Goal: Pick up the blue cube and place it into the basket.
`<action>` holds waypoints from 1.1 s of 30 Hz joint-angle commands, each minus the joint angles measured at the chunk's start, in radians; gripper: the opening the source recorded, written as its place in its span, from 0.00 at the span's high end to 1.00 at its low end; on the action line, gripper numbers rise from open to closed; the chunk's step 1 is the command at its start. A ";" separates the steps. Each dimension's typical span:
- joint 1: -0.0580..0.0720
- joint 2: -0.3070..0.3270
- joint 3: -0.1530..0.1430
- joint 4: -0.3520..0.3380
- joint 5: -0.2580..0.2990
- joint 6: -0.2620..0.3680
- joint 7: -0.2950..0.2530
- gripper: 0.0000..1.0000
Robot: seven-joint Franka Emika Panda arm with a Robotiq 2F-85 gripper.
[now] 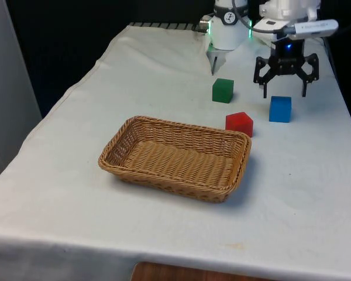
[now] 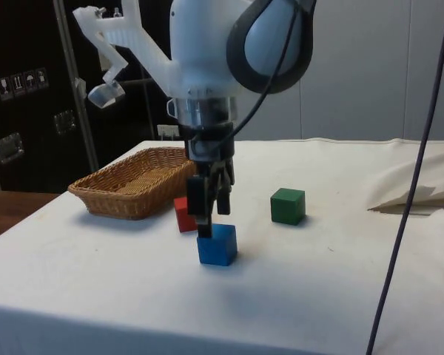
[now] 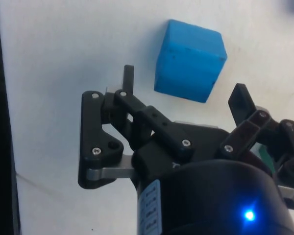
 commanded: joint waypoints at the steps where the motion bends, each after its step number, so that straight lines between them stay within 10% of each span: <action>1: 0.000 0.011 -0.001 0.000 -0.002 0.021 -0.003 0.00; 33: 0.013 0.117 -0.053 0.023 -0.079 0.065 0.041 0.00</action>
